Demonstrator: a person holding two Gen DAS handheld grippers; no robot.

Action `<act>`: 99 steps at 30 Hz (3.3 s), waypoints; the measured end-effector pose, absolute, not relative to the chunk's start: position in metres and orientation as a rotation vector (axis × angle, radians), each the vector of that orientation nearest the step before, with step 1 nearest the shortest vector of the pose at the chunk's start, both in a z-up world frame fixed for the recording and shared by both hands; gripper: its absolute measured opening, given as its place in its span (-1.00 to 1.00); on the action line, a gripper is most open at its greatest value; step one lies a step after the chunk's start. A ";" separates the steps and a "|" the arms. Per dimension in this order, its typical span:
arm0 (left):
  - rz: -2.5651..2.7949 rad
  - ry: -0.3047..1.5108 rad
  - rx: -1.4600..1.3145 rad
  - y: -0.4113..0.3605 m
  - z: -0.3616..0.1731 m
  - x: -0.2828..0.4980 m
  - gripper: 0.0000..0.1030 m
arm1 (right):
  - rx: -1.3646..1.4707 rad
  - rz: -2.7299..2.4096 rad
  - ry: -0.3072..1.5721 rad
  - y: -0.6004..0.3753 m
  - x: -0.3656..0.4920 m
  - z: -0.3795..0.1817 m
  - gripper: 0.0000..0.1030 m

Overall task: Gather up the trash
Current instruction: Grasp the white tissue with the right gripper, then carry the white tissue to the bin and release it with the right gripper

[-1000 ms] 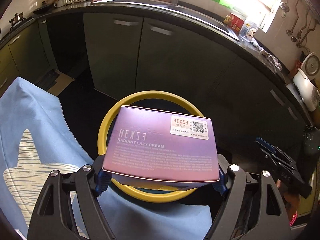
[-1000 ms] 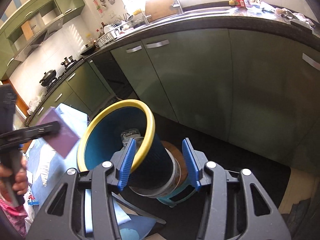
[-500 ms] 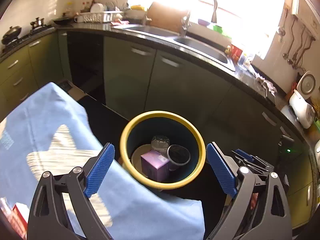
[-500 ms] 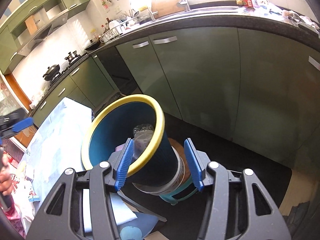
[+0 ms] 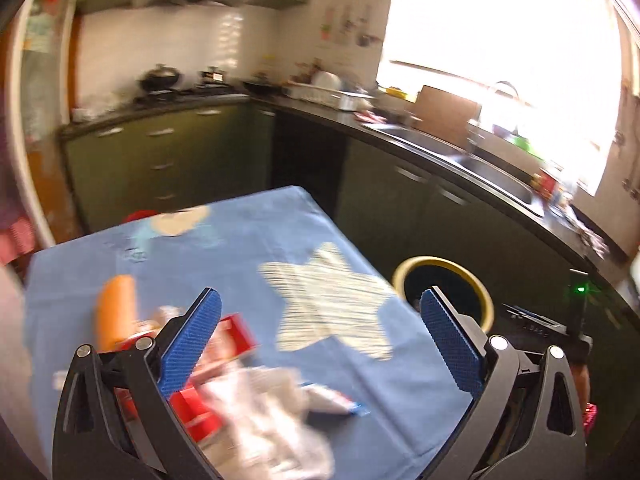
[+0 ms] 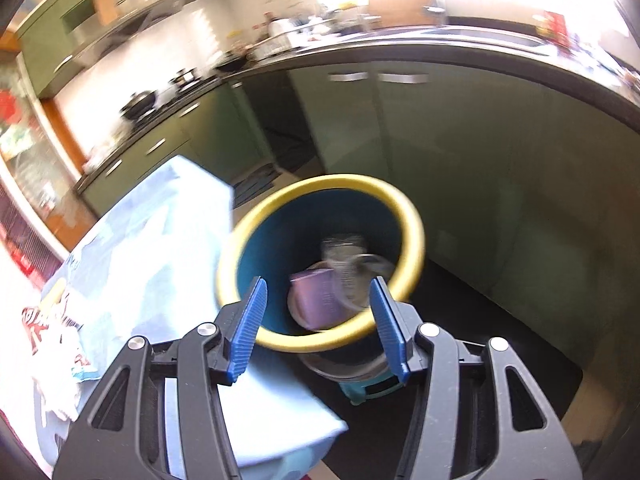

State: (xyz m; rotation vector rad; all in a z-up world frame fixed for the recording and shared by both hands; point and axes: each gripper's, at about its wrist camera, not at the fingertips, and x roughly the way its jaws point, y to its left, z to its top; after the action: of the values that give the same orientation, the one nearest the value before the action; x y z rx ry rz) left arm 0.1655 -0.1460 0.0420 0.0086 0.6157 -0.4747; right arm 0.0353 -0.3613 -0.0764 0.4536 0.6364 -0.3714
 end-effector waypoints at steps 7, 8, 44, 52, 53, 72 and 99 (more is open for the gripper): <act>-0.220 0.605 -0.043 -0.026 0.028 0.145 0.91 | 0.348 -0.164 0.659 -0.283 0.081 -0.056 0.00; -0.199 0.607 -0.056 -0.012 0.024 0.142 0.91 | 0.336 -0.122 0.662 -0.270 0.087 -0.052 0.00; -0.125 0.687 -0.150 0.053 -0.036 0.135 0.91 | 0.084 0.437 0.883 -0.075 0.119 -0.059 -0.97; -0.133 0.688 -0.141 0.047 -0.034 0.134 0.91 | 0.207 0.518 0.736 -0.098 0.115 -0.005 -0.97; -0.134 0.688 -0.140 0.046 -0.034 0.134 0.91 | 0.211 0.522 0.721 -0.101 0.113 0.002 -0.97; -0.152 0.692 -0.117 0.035 -0.033 0.135 0.91 | 0.216 0.386 0.491 -0.162 0.092 0.081 -0.97; -0.298 0.696 -0.043 -0.029 -0.016 0.143 0.91 | 0.337 -0.234 0.579 -0.360 0.103 0.002 -0.68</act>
State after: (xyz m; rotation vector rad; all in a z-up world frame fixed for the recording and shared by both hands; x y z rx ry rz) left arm 0.1432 -0.0290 -0.0164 -0.0427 0.6955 -0.2982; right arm 0.1025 -0.3603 0.0024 0.3367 0.5795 -0.2340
